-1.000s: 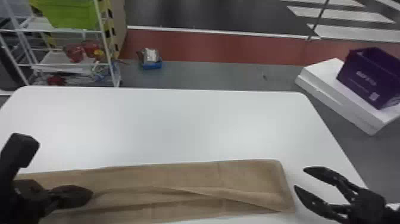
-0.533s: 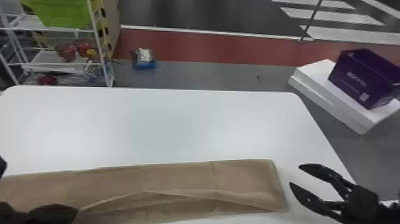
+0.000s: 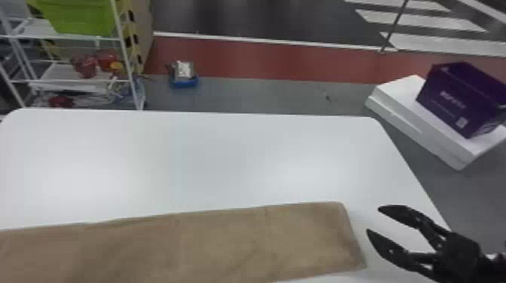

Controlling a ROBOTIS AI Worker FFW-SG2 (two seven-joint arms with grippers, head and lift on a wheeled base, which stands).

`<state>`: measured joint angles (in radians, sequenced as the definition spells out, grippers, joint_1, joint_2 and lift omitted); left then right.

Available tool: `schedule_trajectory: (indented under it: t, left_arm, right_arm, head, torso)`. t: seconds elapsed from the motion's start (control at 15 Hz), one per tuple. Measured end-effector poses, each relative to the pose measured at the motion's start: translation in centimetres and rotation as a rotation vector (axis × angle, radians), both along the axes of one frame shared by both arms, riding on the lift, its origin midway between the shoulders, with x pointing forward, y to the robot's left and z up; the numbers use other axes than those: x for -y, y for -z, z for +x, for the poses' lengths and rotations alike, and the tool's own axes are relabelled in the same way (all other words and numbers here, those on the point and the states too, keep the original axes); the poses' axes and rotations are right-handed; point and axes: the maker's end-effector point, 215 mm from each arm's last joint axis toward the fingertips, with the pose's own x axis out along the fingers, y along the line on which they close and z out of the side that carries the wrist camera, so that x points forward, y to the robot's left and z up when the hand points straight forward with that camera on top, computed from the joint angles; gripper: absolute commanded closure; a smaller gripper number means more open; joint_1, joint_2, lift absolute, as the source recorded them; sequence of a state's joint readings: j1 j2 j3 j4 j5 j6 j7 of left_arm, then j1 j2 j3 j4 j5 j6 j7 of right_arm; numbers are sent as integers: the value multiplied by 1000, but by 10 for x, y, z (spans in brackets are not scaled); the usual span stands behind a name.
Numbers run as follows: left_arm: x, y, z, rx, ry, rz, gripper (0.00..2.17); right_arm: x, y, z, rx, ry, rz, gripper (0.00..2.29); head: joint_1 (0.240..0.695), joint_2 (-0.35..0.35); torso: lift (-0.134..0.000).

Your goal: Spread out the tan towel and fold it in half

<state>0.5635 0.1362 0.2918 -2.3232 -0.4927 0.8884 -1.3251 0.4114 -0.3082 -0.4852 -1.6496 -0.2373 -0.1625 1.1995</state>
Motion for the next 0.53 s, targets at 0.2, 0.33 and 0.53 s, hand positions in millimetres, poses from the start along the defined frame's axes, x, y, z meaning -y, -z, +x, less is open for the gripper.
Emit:
schedule_trajectory:
  t: [0.2,0.33,0.53]
  left_arm:
    - [-10,-16,6,44,-28,-36,26]
    - [-17,-29,16,99,-43,-55,26]
    - [-40,-53,36,195,-107,-76,26]
  right_arm:
    - [-2,0,-1,-4,-1,5,451]
    - [-3,1,-3,-12,-1,8,454]
    - [-4,-1,-3,-18,-4,11,454]
  head:
    - [695,-129]
    - [695,-108]
    - [695,-72]
  torso:
    - [-123]
    - [-123]
    - [-123]
